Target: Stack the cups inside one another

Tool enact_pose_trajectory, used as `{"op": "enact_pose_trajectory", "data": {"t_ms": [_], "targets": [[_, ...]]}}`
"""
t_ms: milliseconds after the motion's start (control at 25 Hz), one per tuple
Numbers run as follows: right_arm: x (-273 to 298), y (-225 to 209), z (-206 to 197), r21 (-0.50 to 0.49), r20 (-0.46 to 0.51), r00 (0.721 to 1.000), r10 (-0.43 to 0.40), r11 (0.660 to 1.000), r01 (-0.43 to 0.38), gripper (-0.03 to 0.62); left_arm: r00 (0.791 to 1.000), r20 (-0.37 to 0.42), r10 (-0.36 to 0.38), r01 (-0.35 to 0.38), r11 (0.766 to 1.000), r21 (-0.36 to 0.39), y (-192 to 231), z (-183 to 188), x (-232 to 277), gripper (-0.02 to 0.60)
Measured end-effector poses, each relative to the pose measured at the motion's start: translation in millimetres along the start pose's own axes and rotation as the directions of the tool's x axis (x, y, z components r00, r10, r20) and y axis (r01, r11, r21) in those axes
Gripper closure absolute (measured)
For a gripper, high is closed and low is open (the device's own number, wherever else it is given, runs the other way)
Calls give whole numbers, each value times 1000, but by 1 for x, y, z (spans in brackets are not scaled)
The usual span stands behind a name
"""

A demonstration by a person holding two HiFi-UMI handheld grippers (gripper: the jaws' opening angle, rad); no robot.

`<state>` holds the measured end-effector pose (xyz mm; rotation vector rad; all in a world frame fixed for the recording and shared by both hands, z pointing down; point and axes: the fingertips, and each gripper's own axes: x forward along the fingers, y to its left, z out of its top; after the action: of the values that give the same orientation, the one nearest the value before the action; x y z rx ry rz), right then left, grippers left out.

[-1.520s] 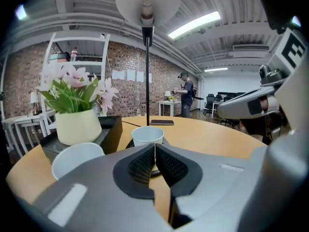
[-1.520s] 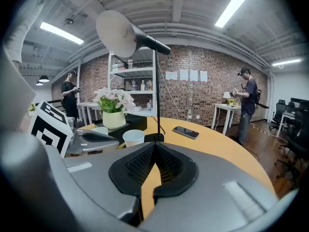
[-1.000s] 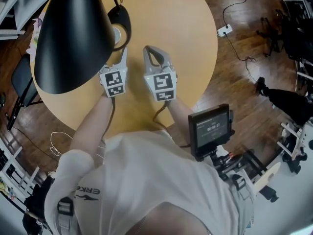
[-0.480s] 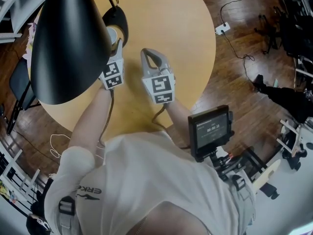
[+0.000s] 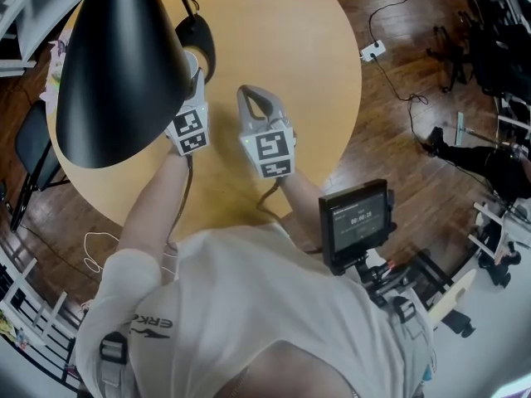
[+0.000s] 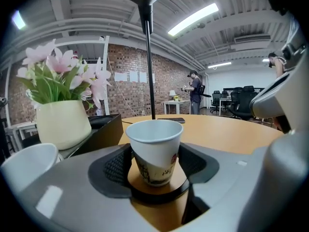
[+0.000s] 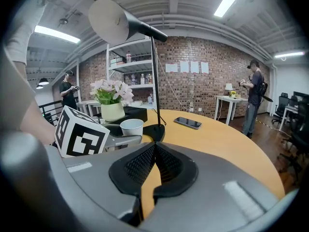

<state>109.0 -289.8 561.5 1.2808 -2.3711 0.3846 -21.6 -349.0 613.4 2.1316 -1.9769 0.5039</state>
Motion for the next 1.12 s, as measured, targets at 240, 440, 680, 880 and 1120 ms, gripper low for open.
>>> {"op": "enact_pose_trajectory", "data": {"t_ms": [240, 440, 680, 880, 1120], "targets": [[3, -5, 1, -15, 9, 1000, -12, 1000, 12, 579, 999, 35, -24, 23, 1000, 5, -8, 0, -1, 275], [3, -15, 3, -31, 29, 999, -32, 999, 33, 580, 995, 75, -62, 61, 998, 7, -24, 10, -3, 276], [-7, -7, 19, -42, 72, 996, -55, 997, 58, 580, 985, 141, -97, 95, 995, 22, -24, 36, -22, 276], [-32, 15, 35, -54, 120, 991, -67, 996, 74, 580, 975, 196, -103, 98, 995, 35, -13, 59, -58, 276], [-51, 47, 47, -73, 164, 985, -61, 995, 74, 579, 968, 241, -75, 67, 997, 41, 19, 75, -92, 276]]}}
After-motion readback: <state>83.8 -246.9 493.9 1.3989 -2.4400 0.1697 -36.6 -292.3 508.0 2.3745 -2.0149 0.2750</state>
